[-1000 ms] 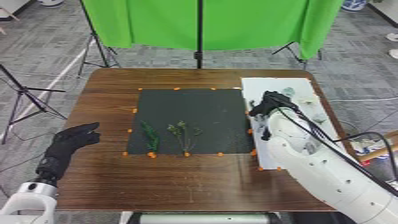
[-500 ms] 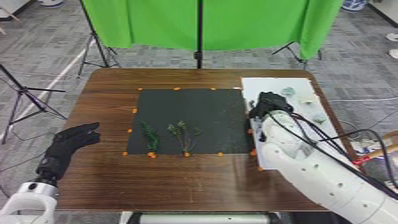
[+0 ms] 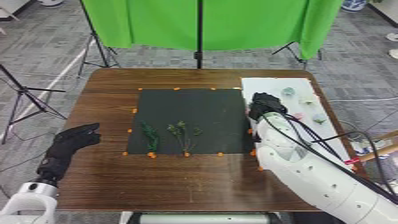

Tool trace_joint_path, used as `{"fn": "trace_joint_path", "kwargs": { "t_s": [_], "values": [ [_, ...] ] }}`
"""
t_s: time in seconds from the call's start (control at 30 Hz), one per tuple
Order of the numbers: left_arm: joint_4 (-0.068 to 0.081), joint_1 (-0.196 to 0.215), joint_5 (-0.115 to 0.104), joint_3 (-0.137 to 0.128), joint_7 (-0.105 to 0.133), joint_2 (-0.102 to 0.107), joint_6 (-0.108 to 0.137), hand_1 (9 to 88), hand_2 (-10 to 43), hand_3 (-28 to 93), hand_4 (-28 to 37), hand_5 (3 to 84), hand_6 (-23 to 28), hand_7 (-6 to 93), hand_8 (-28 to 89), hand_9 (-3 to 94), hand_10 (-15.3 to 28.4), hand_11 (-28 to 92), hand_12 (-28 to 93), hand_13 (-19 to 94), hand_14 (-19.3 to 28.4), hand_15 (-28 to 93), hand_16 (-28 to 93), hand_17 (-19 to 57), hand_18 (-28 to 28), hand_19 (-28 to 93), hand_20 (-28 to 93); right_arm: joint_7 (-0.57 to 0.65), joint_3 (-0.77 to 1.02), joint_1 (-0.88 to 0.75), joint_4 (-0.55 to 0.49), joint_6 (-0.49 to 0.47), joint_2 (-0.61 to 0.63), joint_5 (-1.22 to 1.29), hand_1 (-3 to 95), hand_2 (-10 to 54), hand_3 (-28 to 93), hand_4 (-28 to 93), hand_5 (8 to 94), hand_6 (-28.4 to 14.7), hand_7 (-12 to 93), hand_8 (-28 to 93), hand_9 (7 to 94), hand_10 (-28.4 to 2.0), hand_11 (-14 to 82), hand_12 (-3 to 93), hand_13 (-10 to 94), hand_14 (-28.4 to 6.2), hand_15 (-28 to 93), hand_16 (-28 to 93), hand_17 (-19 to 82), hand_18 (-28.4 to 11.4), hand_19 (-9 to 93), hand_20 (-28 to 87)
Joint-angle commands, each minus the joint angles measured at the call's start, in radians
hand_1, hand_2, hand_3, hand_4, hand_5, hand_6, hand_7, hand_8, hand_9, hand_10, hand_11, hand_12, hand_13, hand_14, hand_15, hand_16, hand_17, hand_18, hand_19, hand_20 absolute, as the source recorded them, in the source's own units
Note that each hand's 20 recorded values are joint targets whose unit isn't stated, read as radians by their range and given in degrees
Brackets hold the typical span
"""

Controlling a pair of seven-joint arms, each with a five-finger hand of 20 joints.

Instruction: Arrange flowers

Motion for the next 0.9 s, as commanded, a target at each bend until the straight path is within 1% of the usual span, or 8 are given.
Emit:
{"fn": "trace_joint_path", "kwargs": {
  "t_s": [0.03,0.2,0.4,0.53,0.63,0.7,0.77,0.9],
  "values": [
    [0.001,0.01,0.005,0.001,-0.012,-0.011,-0.009,31.8,5.5,64,-17.8,46.8,5.4,13.7,-6,47.5,14.7,25,14,37,19.4,29,1,4.6,16.1,29,29,-0.031,0.019,-0.065,-0.008,0.1,0.005,0.035,55.4,-9.5,56,-1,86.1,-4.1,28,22,91.3,-11.5,47.0,34.6,94,0.2,75,32,66,-18.5,93,62],
    [0.001,0.01,0.005,0.001,-0.011,-0.012,-0.008,31.8,5.6,64,-17.7,46.9,5.4,13.7,-6,47.5,14.7,24,13,37,19.3,29,1,4.6,16.1,29,29,-0.034,0.084,-0.086,-0.053,0.185,0.005,0.038,55.3,-9.5,57,1,86.0,-4.4,29,23,91.4,-11.2,48.2,34.4,94,0.4,76,31,67,-18.6,93,62],
    [-0.001,0.012,0.006,0.0,-0.013,-0.011,-0.009,31.9,5.6,64,-17.7,46.9,5.4,13.7,-6,47.4,14.8,24,13,37,19.3,29,1,4.5,16.2,29,29,-0.045,0.138,-0.12,-0.129,0.255,0.005,0.029,55.1,-9.5,57,1,86.1,-4.9,30,23,91.5,-11.2,48.9,33.9,94,0.5,76,30,67,-18.5,93,62],
    [-0.003,0.016,0.006,-0.004,-0.013,-0.012,-0.008,31.8,5.6,64,-17.6,46.9,5.4,13.7,-6,47.5,14.8,24,13,37,19.3,29,1,4.5,16.2,29,29,-0.072,0.175,-0.168,-0.201,0.26,-0.024,0.033,55.2,-9.5,57,2,86.1,-5.0,30,23,91.5,-11.3,49.2,33.6,94,0.6,77,29,67,-18.5,93,62],
    [-0.001,0.011,0.006,-0.004,-0.015,-0.008,-0.012,31.8,5.5,64,-17.7,46.9,5.4,13.7,-6,47.4,14.8,25,14,37,19.3,29,1,4.5,16.2,29,29,-0.081,0.173,-0.191,-0.241,0.258,-0.042,0.047,55.3,-9.5,57,2,86.1,-5.1,30,23,91.5,-11.3,49.3,33.4,94,0.6,77,29,68,-18.3,93,62],
    [-0.002,0.011,0.007,-0.004,-0.016,-0.008,-0.014,31.8,5.5,64,-17.7,46.9,5.4,13.8,-6,47.5,14.8,25,13,37,19.3,29,1,4.5,16.2,29,29,-0.093,0.174,-0.21,-0.258,0.255,-0.061,0.062,55.2,-9.5,57,2,86.1,-5.1,30,23,91.6,-11.4,49.3,33.2,94,0.6,77,29,68,-18.2,93,62],
    [0.0,0.007,0.006,-0.003,-0.017,-0.007,-0.017,31.8,5.4,64,-17.6,46.8,5.4,13.7,-6,47.5,14.8,25,13,37,19.3,29,1,4.5,16.2,29,29,-0.1,0.176,-0.231,-0.274,0.24,-0.076,0.074,55.2,-9.5,57,2,86.1,-5.1,30,23,91.6,-11.4,49.3,33.2,94,0.7,77,29,68,-18.0,93,62],
    [-0.002,0.011,0.007,-0.006,-0.018,-0.009,-0.021,31.8,5.4,64,-17.6,46.9,5.4,13.8,-6,47.4,14.8,24,13,37,19.3,29,1,4.4,16.3,29,29,-0.111,0.176,-0.265,-0.286,0.257,-0.102,0.12,55.4,-9.5,57,2,86.0,-5.1,30,23,91.5,-11.4,49.4,33.1,94,0.8,77,28,68,-17.7,93,62]
  ]
}}
